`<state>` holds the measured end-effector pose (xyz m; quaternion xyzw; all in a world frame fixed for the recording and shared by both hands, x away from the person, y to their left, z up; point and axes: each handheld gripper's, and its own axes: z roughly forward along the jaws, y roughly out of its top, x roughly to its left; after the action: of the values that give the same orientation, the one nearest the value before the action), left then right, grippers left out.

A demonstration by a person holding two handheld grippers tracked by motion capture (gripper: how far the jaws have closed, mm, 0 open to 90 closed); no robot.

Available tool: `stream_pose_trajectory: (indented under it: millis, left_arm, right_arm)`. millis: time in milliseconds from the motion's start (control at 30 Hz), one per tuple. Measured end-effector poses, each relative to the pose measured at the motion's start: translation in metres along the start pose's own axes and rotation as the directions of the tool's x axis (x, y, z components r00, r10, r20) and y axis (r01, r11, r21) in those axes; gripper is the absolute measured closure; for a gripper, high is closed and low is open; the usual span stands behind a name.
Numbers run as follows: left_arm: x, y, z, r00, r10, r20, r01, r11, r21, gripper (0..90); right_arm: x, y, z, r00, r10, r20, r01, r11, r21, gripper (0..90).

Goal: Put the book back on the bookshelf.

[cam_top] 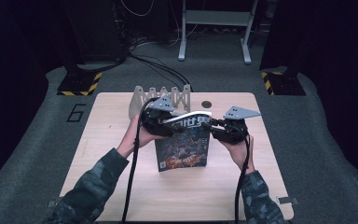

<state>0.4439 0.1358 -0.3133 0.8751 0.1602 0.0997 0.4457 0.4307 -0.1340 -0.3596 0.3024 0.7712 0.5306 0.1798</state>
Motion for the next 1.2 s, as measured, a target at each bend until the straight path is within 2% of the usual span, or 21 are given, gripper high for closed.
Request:
stream_pose_trajectory:
  millis: [100,200,233,300,367,433,500,567,633,667,733,767,833,900,933,1000,1033,1067,1100,1133,1200]
  left_arm:
    - [0.001,0.000,0.001,1.0000,0.009,0.004,-0.009,0.9998,0.017,63.8]
    - [0.000,0.001,0.004,0.9999,0.011,0.011,-0.012,0.9983,0.058,66.2]
    - [-0.001,0.000,0.005,1.0000,0.007,0.001,-0.007,0.9984,0.055,67.5]
    - [0.001,-0.001,0.006,0.9999,0.011,0.012,-0.012,0.9974,0.070,72.0]
    - [0.000,-0.004,0.008,0.9998,0.020,0.005,-0.020,0.9969,0.076,78.8]
    - [0.000,-0.004,0.008,0.9995,0.025,0.019,-0.027,0.9965,0.079,80.5]
    - [-0.002,-0.005,0.008,0.9993,0.035,0.010,-0.036,0.9968,0.072,81.4]
    - [-0.003,-0.005,0.008,0.9991,0.040,0.015,-0.041,0.9968,0.069,81.6]
    - [-0.003,-0.005,0.009,0.9990,0.044,0.008,-0.044,0.9969,0.066,81.6]
    - [-0.004,-0.005,0.008,0.9992,0.040,0.009,-0.041,0.9970,0.065,81.7]
    - [-0.004,-0.005,0.008,0.9991,0.040,0.014,-0.040,0.9969,0.067,81.7]
    - [-0.005,-0.005,0.008,0.9990,0.044,0.011,-0.044,0.9967,0.068,81.6]
    - [-0.006,-0.005,0.008,0.9988,0.049,0.006,-0.049,0.9967,0.065,81.7]
    - [-0.006,-0.005,0.008,0.9987,0.050,0.008,-0.051,0.9961,0.073,81.7]
    - [-0.006,-0.004,0.008,0.9988,0.048,0.006,-0.049,0.9961,0.073,81.7]
    - [-0.006,-0.004,0.008,0.9992,0.040,-0.002,-0.040,0.9964,0.075,81.7]
    - [-0.006,-0.004,0.008,0.9989,0.048,0.001,-0.048,0.9961,0.074,81.7]
    - [-0.007,-0.004,0.008,0.9990,0.044,0.001,-0.044,0.9962,0.075,81.7]
    - [-0.007,-0.004,0.008,0.9990,0.044,0.002,-0.044,0.9963,0.074,81.7]
    - [-0.007,-0.004,0.008,0.9990,0.044,0.002,-0.044,0.9963,0.074,81.7]
    - [-0.009,-0.002,0.009,0.9984,0.056,0.001,-0.056,0.9954,0.078,81.7]
  right_arm:
    - [0.000,-0.001,0.000,1.0000,-0.004,0.000,0.004,1.0000,-0.008,67.9]
    - [0.001,-0.001,-0.001,0.9999,-0.010,0.005,0.010,0.9999,-0.005,67.8]
    - [0.001,-0.001,-0.001,0.9999,-0.013,0.006,0.013,0.9999,-0.004,67.7]
    - [0.001,-0.001,-0.001,1.0000,-0.005,0.004,0.005,1.0000,-0.007,66.7]
    - [0.001,-0.003,-0.003,0.9999,-0.010,0.000,0.010,0.9999,-0.013,65.5]
    - [0.000,-0.005,-0.004,0.9998,-0.021,0.002,0.021,0.9997,-0.015,64.5]
    - [-0.003,-0.010,-0.007,0.9994,-0.024,0.023,0.024,0.9997,-0.006,60.8]
    - [-0.008,-0.020,-0.012,0.9993,-0.003,0.038,0.004,0.9999,-0.011,56.4]
    - [-0.015,-0.033,-0.017,0.9970,0.025,0.073,-0.024,0.9996,-0.013,46.2]
    - [-0.019,-0.041,-0.019,0.9938,0.046,0.101,-0.045,0.9989,-0.014,41.9]
    - [-0.025,-0.061,-0.021,0.9822,0.055,0.180,-0.057,0.9984,0.005,32.5]
    - [-0.027,-0.071,-0.019,0.9720,0.062,0.227,-0.071,0.9969,0.032,27.7]
    - [-0.034,-0.093,-0.014,0.9546,0.078,0.287,-0.105,0.9915,0.077,23.2]
    - [-0.041,-0.113,-0.007,0.9363,0.106,0.335,-0.154,0.9808,0.120,13.7]
    - [-0.046,-0.122,-0.003,0.9296,0.125,0.347,-0.185,0.9720,0.145,13.5]
    - [-0.053,-0.137,0.004,0.9090,0.151,0.388,-0.231,0.9587,0.166,2.8]
    - [-0.056,-0.142,0.008,0.9070,0.159,0.390,-0.241,0.9551,0.172,0.0]
    - [-0.058,-0.146,0.012,0.9024,0.163,0.399,-0.256,0.9469,0.194,0.0]
    - [-0.060,-0.150,0.015,0.8974,0.160,0.411,-0.262,0.9431,0.205,0.0]
    - [-0.062,-0.153,0.018,0.8956,0.160,0.415,-0.270,0.9371,0.221,0.0]
    - [-0.066,-0.157,0.022,0.8952,0.163,0.415,-0.279,0.9313,0.235,0.0]
